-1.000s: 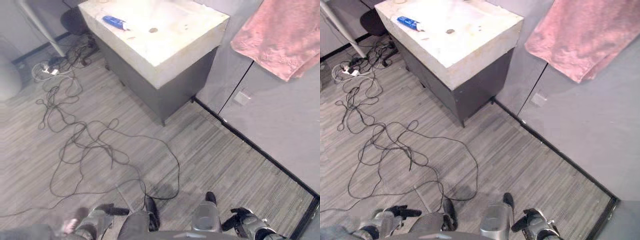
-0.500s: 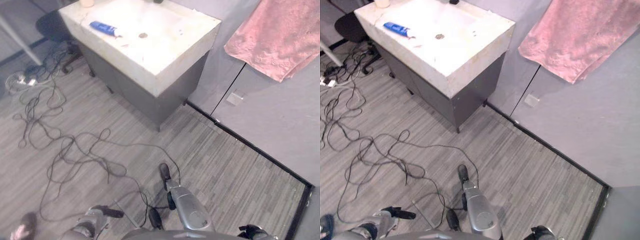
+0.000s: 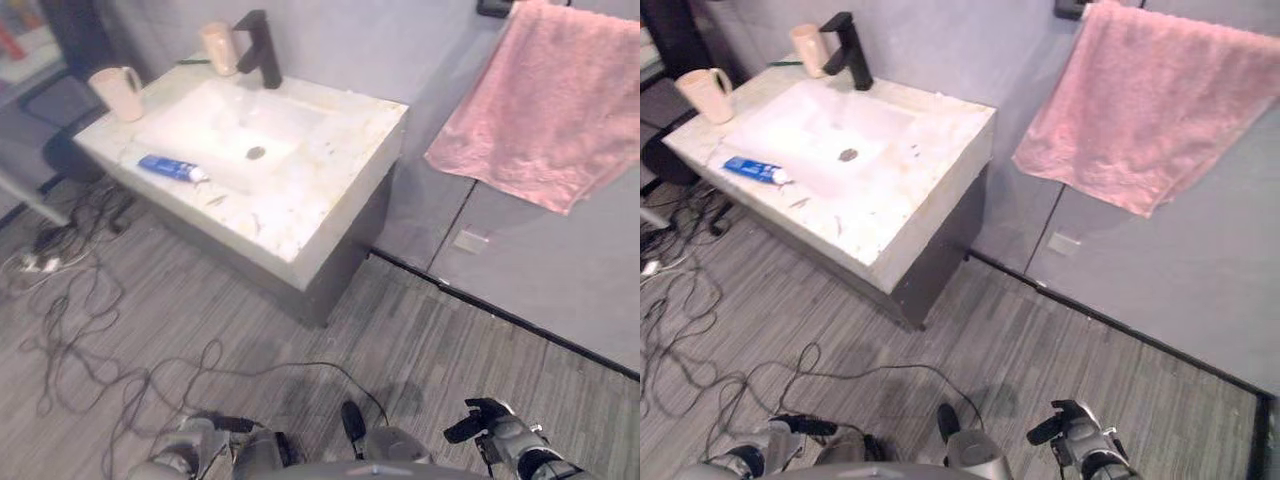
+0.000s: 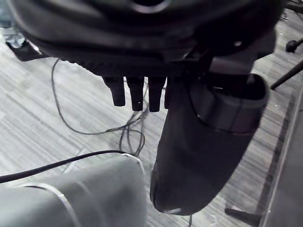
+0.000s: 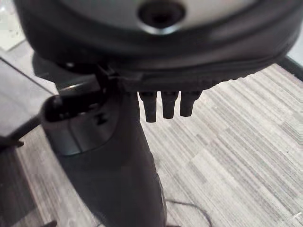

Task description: Organize the bathroom.

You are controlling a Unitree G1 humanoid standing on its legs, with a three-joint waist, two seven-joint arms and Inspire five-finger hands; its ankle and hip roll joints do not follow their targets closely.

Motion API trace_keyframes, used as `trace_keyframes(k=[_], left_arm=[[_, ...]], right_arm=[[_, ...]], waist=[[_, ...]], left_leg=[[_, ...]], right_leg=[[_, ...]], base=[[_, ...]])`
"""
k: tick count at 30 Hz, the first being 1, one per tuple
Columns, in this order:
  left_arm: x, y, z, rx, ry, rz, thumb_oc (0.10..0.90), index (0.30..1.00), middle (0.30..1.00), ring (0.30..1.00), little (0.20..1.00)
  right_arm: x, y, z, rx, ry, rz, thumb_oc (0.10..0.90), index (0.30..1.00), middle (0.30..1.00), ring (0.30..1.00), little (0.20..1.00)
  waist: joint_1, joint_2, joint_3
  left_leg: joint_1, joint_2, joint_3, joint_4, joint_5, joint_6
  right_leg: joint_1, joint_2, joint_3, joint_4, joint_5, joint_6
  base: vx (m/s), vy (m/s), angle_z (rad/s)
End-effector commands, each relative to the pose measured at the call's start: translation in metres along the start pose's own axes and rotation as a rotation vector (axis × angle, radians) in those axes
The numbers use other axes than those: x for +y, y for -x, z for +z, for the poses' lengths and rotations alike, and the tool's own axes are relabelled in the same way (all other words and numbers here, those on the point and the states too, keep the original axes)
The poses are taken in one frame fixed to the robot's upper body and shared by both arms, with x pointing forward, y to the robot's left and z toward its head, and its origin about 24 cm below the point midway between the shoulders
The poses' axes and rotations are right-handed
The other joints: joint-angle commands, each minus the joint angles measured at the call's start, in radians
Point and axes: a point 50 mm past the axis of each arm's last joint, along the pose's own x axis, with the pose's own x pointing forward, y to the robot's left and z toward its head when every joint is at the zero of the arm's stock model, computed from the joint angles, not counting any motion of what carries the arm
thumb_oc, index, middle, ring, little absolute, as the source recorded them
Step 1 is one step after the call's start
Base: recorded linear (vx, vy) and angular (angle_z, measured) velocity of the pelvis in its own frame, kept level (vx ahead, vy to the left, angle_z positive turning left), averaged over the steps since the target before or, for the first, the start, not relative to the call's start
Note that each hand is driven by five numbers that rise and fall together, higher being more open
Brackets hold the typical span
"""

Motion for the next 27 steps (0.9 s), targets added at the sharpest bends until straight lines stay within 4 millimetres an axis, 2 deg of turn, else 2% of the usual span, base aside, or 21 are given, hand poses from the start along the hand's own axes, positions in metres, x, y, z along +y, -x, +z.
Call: trace_keyframes(k=[1,2,3,5,7,10,13,14,16,17,18,19,20,22,23,24,25,26,27], left_arm=[[0.039,-0.003,-0.013,0.049,0.086,0.169,0.800,0.900,0.900,0.900,0.900],[0.039,-0.003,-0.017,0.067,0.123,0.186,0.800,0.900,0.900,0.900,0.900],[0.041,-0.003,-0.021,0.080,0.148,0.208,0.800,0.900,0.900,0.900,0.900],[0.047,-0.003,-0.027,0.101,0.163,0.232,0.800,0.900,0.900,0.900,0.900],[0.054,-0.003,-0.031,0.113,0.185,0.276,0.800,0.900,0.900,0.900,0.900],[0.064,-0.003,-0.034,0.124,0.243,0.321,0.800,0.900,0.900,0.900,0.900],[0.071,-0.003,-0.034,0.121,0.236,0.337,0.800,0.900,0.900,0.900,0.900],[0.074,-0.003,-0.035,0.127,0.220,0.342,0.800,0.900,0.900,0.900,0.900],[0.077,-0.003,-0.035,0.128,0.196,0.339,0.800,0.900,0.900,0.900,0.900],[0.083,-0.002,-0.038,0.137,0.208,0.343,0.800,0.900,0.900,0.900,0.900],[0.086,-0.002,-0.039,0.140,0.227,0.350,0.800,0.900,0.900,0.900,0.900],[0.088,-0.002,-0.038,0.129,0.245,0.366,0.800,0.900,0.900,0.900,0.900],[0.088,-0.002,-0.037,0.125,0.249,0.370,0.800,0.900,0.900,0.900,0.900],[0.089,-0.001,-0.036,0.119,0.249,0.383,0.800,0.900,0.900,0.900,0.900],[0.089,-0.001,-0.037,0.119,0.250,0.384,0.800,0.900,0.900,0.900,0.900],[0.088,-0.001,-0.038,0.130,0.262,0.388,0.800,0.900,0.900,0.900,0.900],[0.085,-0.001,-0.040,0.146,0.282,0.398,0.800,0.900,0.900,0.900,0.900],[0.084,-0.001,-0.041,0.154,0.296,0.401,0.800,0.900,0.900,0.900,0.900],[0.081,0.000,-0.044,0.165,0.316,0.410,0.800,0.900,0.900,0.900,0.900]], right_arm=[[-0.011,0.001,-0.025,0.090,-0.042,-0.073,0.800,0.900,0.900,0.900,0.900],[-0.008,0.001,-0.024,0.093,-0.026,-0.055,0.800,0.900,0.900,0.900,0.900],[-0.008,0.001,-0.027,0.100,-0.072,-0.081,0.800,0.900,0.900,0.900,0.900],[-0.006,0.003,-0.036,0.125,-0.103,-0.085,0.800,0.900,0.900,0.900,0.900],[0.001,0.005,-0.048,0.153,-0.132,-0.080,0.800,0.900,0.900,0.900,0.900],[0.003,0.006,-0.052,0.156,-0.127,-0.075,0.800,0.900,0.900,0.900,0.900],[0.001,0.006,-0.055,0.156,-0.133,-0.092,0.800,0.900,0.900,0.900,0.900],[-0.003,0.007,-0.058,0.167,-0.146,-0.104,0.800,0.900,0.900,0.900,0.900],[-0.006,0.007,-0.060,0.173,-0.144,-0.110,0.800,0.900,0.900,0.900,0.900],[-0.008,0.007,-0.058,0.153,-0.112,-0.104,0.800,0.900,0.900,0.900,0.900],[-0.009,0.006,-0.055,0.136,-0.084,-0.093,0.800,0.900,0.900,0.900,0.900],[-0.009,0.005,-0.048,0.107,-0.039,-0.061,0.800,0.900,0.900,0.900,0.900],[-0.010,0.005,-0.047,0.100,-0.032,-0.056,0.800,0.900,0.900,0.900,0.900],[-0.010,0.003,-0.032,0.050,0.010,-0.031,0.800,0.900,0.900,0.900,0.900],[-0.008,0.002,-0.023,0.030,0.022,-0.025,0.800,0.900,0.900,0.900,0.900],[-0.006,0.001,-0.010,-0.004,0.050,-0.019,0.800,0.900,0.900,0.900,0.900],[0.000,0.000,0.007,-0.046,0.084,-0.009,0.800,0.900,0.900,0.900,0.900],[0.002,0.000,0.012,-0.062,0.102,-0.005,0.800,0.900,0.900,0.900,0.900],[0.006,0.001,0.024,-0.098,0.130,0.004,0.800,0.900,0.900,0.900,0.900]], waist=[[0.036,-0.035,0.034],[0.040,-0.036,0.029],[0.035,-0.025,0.023],[0.025,-0.012,0.018],[0.016,-0.004,0.015],[0.020,-0.003,0.007],[0.021,-0.009,0.001],[0.018,-0.014,-0.001],[0.018,-0.020,-0.001],[0.027,-0.031,0.010],[0.038,-0.030,0.016],[0.059,-0.017,0.018],[0.063,-0.013,0.018],[0.096,0.015,0.011],[0.110,0.015,0.003],[0.129,0.002,-0.007],[0.163,-0.020,-0.021],[0.178,-0.033,-0.024],[0.213,-0.055,-0.027]], left_leg=[[0.099,-0.029,-0.080,-0.162,0.093,0.080],[0.128,-0.028,-0.083,-0.162,0.046,0.084],[0.163,-0.027,-0.034,-0.185,0.011,0.087],[0.199,-0.033,0.000,-0.198,-0.003,0.090],[0.240,-0.052,0.040,-0.200,-0.032,0.109],[0.267,-0.065,0.079,-0.203,-0.054,0.122],[0.271,-0.082,0.104,-0.176,-0.085,0.135],[0.276,-0.101,0.129,-0.150,-0.117,0.145],[0.285,-0.114,0.152,-0.140,-0.136,0.150],[0.324,-0.123,0.218,-0.148,-0.156,0.151],[0.340,-0.122,0.256,-0.158,-0.157,0.153],[0.344,-0.111,0.300,-0.185,-0.137,0.162],[0.343,-0.109,0.304,-0.191,-0.130,0.165],[0.324,-0.095,0.305,-0.224,-0.093,0.163],[0.311,-0.097,0.304,-0.224,-0.083,0.160],[0.302,-0.110,0.311,-0.214,-0.092,0.150],[0.265,-0.115,0.341,-0.183,-0.092,0.140],[0.243,-0.116,0.363,-0.161,-0.098,0.137],[0.196,-0.106,0.406,-0.119,-0.102,0.127]], right_leg=[[-0.047,-0.056,0.084,0.092,-0.070,0.147],[-0.057,-0.080,0.100,0.118,-0.077,0.160],[-0.074,-0.103,0.084,0.149,-0.083,0.173],[-0.086,-0.119,0.064,0.186,-0.086,0.185],[-0.076,-0.142,0.062,0.201,-0.084,0.201],[-0.071,-0.173,0.032,0.202,-0.080,0.219],[-0.071,-0.192,0.036,0.199,-0.066,0.232],[-0.085,-0.213,0.032,0.197,-0.025,0.242],[-0.100,-0.237,0.018,0.182,0.028,0.248],[-0.155,-0.284,-0.085,0.213,0.126,0.267],[-0.165,-0.299,-0.153,0.249,0.110,0.270],[-0.150,-0.286,-0.213,0.339,0.039,0.260],[-0.145,-0.279,-0.217,0.367,0.021,0.257],[-0.125,-0.220,-0.251,0.532,-0.106,0.223],[-0.100,-0.200,-0.265,0.516,-0.135,0.219],[-0.036,-0.188,-0.304,0.458,-0.187,0.220],[0.060,-0.181,-0.362,0.313,-0.223,0.204],[0.085,-0.182,-0.395,0.242,-0.211,0.199],[0.129,-0.183,-0.455,0.134,-0.184,0.189]], base=[[0.23,0.411,-0.95],[0.22,0.402,-1.28],[0.22,0.401,-1.38],[0.20,0.329,-0.65],[0.21,0.404,0.04],[0.10,0.266,-0.17],[0.06,0.267,-0.55],[0.06,0.223,-0.34],[0.02,0.214,-0.34],[-0.06,0.211,-0.58],[-0.18,0.268,-1.07],[-0.18,0.145,-1.35],[-0.22,0.111,-1.42],[-0.22,0.057,-0.89],[-0.18,0.018,-0.36],[-0.16,-0.063,-0.24],[-0.14,-0.093,-0.39],[-0.24,-0.175,-1.09],[-0.23,-0.194,-1.45]])
